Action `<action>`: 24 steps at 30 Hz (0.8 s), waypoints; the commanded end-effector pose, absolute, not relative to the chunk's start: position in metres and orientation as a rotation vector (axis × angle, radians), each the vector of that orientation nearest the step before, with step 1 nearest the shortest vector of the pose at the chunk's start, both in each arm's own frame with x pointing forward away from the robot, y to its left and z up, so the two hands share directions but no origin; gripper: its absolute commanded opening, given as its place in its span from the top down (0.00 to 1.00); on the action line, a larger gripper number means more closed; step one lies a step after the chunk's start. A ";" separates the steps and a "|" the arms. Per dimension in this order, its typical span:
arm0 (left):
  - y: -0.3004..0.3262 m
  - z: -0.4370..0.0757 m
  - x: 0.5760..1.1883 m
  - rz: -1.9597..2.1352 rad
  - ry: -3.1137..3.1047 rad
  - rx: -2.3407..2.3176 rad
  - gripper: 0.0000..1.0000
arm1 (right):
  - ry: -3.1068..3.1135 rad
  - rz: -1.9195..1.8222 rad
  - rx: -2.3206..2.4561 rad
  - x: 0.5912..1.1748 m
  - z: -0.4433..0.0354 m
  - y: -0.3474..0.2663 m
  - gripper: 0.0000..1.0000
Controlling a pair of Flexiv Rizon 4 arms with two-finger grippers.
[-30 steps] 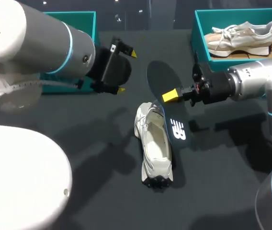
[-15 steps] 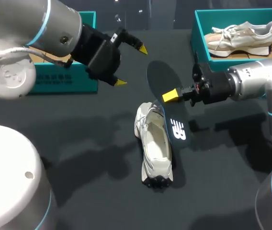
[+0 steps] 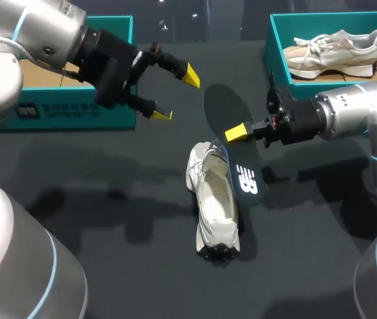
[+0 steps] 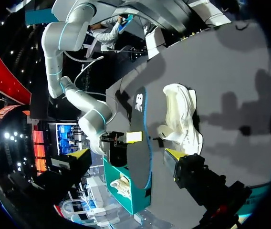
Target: Take the shoe out of the shoebox, open the shoe tongue, remove and reinsert the insole, then place the shoe into the shoebox
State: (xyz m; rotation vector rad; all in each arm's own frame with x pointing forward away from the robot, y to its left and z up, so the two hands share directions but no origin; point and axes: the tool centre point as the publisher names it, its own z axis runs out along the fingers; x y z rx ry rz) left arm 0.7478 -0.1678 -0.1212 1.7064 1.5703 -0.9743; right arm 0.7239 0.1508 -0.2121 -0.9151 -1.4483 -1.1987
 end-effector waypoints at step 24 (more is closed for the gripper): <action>-0.214 -0.085 0.773 -0.543 2.059 2.067 0.00 | -1.449 -1.198 -0.918 0.723 -0.212 0.151 1.00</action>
